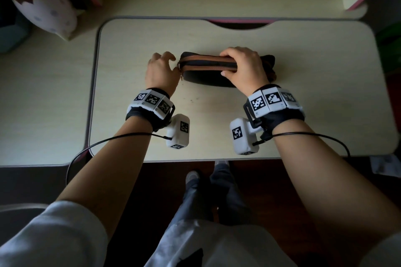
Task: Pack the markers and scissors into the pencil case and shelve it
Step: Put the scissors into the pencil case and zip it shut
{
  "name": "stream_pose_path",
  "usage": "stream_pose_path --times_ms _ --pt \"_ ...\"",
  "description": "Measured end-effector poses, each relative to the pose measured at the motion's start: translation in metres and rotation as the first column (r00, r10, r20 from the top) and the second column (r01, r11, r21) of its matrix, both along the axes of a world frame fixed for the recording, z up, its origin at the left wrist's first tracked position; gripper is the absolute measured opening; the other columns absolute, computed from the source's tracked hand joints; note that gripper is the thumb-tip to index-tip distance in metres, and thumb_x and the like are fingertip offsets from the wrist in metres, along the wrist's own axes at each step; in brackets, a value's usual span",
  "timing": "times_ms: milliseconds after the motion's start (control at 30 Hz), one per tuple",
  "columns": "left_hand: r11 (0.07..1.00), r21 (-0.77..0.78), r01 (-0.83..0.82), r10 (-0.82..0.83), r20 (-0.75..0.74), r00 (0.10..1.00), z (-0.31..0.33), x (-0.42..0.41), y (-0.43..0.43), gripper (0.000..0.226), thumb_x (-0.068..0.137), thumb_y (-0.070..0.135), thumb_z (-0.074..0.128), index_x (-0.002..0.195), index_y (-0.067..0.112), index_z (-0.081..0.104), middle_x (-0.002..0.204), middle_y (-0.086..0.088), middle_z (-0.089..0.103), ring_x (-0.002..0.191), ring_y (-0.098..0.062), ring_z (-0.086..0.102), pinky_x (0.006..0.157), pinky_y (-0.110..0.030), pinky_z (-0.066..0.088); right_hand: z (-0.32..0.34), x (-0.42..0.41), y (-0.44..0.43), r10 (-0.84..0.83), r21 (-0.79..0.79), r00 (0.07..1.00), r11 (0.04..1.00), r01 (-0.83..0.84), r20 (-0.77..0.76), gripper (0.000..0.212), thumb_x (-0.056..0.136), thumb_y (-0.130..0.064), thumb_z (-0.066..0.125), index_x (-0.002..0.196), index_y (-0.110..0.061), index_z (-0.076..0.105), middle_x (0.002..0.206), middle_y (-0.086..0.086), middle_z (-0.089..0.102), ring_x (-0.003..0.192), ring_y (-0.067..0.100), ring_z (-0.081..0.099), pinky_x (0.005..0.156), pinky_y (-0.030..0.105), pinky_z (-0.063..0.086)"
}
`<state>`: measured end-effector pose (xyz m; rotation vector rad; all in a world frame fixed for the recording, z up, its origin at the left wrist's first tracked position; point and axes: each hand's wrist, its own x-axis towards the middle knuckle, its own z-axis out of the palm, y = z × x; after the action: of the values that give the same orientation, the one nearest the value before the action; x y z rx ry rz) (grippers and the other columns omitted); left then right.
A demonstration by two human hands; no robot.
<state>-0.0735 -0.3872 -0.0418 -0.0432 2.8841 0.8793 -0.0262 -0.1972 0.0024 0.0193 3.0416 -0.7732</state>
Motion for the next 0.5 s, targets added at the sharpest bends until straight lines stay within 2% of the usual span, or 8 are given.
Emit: stream_pose_path --times_ms 133,267,367,500 --pt "0.986 -0.028 0.164 -0.166 -0.109 0.98 0.012 0.007 0.007 0.053 0.075 0.0 0.053 0.127 0.009 0.049 0.13 -0.017 0.047 0.121 -0.034 0.041 0.096 -0.038 0.04 -0.001 0.01 0.019 -0.12 0.096 0.992 0.988 0.122 -0.033 0.048 0.074 -0.022 0.073 0.119 -0.014 0.059 0.122 0.006 0.061 0.114 0.027 0.053 0.103 0.034 0.033" --pt "0.958 -0.014 0.286 -0.286 -0.108 0.952 0.02 0.015 0.017 0.06 0.073 0.001 0.047 0.132 0.009 0.046 0.136 -0.014 0.045 0.125 -0.035 0.039 0.103 -0.039 0.037 -0.005 0.019 0.033 -0.238 0.189 0.971 0.955 0.228 0.033 0.059 0.073 -0.03 0.074 0.127 -0.017 0.052 0.133 0.008 0.05 0.125 0.026 0.043 0.112 0.042 0.024" --pt "0.956 0.028 0.293 -0.29 -0.071 0.954 0.02 0.019 0.02 0.056 0.075 0.004 0.053 0.131 0.008 0.047 0.133 -0.016 0.047 0.121 -0.036 0.044 0.103 -0.039 0.037 -0.007 0.027 0.034 -0.297 0.14 0.954 0.947 0.289 0.046 0.054 0.074 -0.027 0.073 0.125 -0.018 0.055 0.133 0.01 0.047 0.122 0.031 0.043 0.109 0.041 0.028" --pt "0.952 0.065 0.299 -0.295 -0.062 0.954 0.022 0.024 0.017 0.047 0.073 0.006 0.067 0.118 0.005 0.055 0.12 -0.019 0.051 0.105 -0.039 0.052 0.093 -0.038 0.044 -0.009 0.037 0.029 -0.355 0.023 0.933 0.935 0.355 0.049 0.04 0.078 -0.018 0.069 0.116 -0.012 0.059 0.125 0.015 0.047 0.11 0.035 0.05 0.098 0.038 0.04"
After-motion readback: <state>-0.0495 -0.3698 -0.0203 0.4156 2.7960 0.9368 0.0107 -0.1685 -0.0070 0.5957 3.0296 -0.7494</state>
